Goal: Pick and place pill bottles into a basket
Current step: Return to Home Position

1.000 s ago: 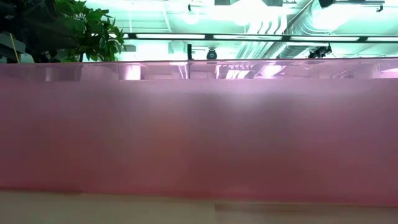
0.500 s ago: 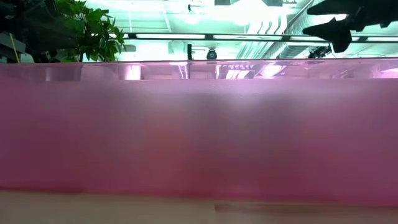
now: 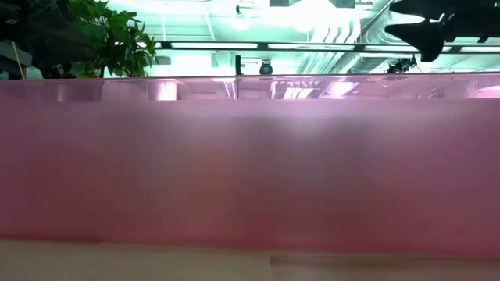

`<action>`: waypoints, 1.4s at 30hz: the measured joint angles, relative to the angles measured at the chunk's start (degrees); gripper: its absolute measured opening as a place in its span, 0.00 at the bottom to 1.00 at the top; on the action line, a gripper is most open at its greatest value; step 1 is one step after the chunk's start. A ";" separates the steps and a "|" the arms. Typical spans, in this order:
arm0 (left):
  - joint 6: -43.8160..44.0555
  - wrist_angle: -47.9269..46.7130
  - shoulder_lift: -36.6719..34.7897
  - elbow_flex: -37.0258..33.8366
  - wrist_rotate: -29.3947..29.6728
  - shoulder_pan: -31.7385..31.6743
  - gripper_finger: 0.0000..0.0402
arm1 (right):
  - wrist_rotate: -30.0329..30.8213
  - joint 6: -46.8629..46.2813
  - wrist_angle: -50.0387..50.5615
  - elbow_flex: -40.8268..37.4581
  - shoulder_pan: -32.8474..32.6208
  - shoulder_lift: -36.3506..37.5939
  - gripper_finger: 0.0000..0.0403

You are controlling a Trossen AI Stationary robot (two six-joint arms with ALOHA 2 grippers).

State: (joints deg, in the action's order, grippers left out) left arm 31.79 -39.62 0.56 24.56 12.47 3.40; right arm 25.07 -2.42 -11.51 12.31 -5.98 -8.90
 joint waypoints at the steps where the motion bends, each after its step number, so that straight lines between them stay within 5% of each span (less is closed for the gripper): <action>1: 0.00 0.00 0.00 0.00 0.00 0.00 0.36 | 0.84 0.16 0.32 -0.31 0.00 0.82 0.64; 11: 0.00 0.00 0.00 0.00 0.00 0.02 0.36 | 3.00 1.42 6.15 -0.52 0.00 6.90 0.64; 14: 0.00 -0.01 0.01 0.00 0.00 0.00 0.36 | -2.64 4.85 9.54 -0.52 0.02 7.80 0.64; 17: 0.00 -0.01 0.01 0.00 0.00 0.01 0.36 | -14.74 11.54 12.42 -0.52 0.02 8.53 0.64; 24: 0.00 -0.02 0.00 0.00 0.00 0.01 0.36 | -15.31 4.57 17.02 -1.29 2.97 8.61 0.64; 32: 0.00 0.00 0.00 0.00 0.00 0.02 0.36 | -24.51 0.54 6.51 -8.37 8.37 8.64 0.64; 42: -0.01 -0.01 0.01 0.00 0.00 0.01 0.36 | -28.55 -3.39 6.89 -11.75 10.47 8.64 0.64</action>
State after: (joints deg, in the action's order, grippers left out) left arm 31.78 -39.63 0.57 24.56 12.47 3.41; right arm -3.47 -5.81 -4.62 0.56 4.49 -0.25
